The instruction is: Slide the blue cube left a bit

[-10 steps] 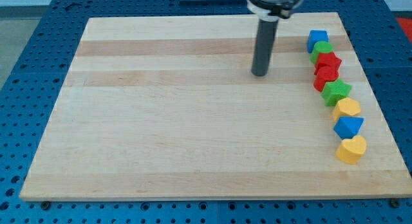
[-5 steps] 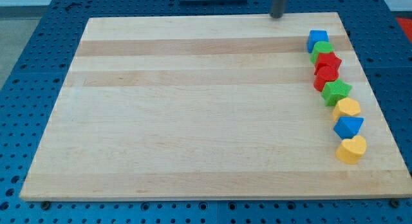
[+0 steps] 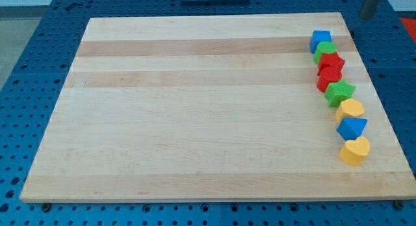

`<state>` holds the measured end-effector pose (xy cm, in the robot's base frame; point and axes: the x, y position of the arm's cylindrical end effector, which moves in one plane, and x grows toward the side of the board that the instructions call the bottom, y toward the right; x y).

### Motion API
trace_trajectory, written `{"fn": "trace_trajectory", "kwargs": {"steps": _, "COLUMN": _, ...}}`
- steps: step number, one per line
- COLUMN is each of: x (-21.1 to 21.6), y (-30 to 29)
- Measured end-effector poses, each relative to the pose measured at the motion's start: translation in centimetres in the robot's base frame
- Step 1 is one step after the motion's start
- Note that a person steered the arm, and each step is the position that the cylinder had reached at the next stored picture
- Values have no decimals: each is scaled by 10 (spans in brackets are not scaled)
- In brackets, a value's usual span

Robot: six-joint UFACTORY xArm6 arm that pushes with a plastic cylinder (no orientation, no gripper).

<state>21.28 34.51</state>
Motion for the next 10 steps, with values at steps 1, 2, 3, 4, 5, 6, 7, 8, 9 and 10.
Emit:
{"fn": "trace_trajectory", "kwargs": {"steps": 1, "x": 10, "y": 1}}
{"fn": "trace_trajectory", "kwargs": {"steps": 2, "x": 12, "y": 0}}
{"fn": "trace_trajectory", "kwargs": {"steps": 3, "x": 9, "y": 0}}
{"fn": "trace_trajectory", "kwargs": {"steps": 4, "x": 10, "y": 0}}
{"fn": "trace_trajectory", "kwargs": {"steps": 5, "x": 12, "y": 0}}
{"fn": "trace_trajectory", "kwargs": {"steps": 6, "x": 16, "y": 0}}
{"fn": "trace_trajectory", "kwargs": {"steps": 7, "x": 18, "y": 1}}
{"fn": "trace_trajectory", "kwargs": {"steps": 8, "x": 22, "y": 0}}
{"fn": "trace_trajectory", "kwargs": {"steps": 9, "x": 34, "y": 0}}
{"fn": "trace_trajectory", "kwargs": {"steps": 10, "x": 57, "y": 0}}
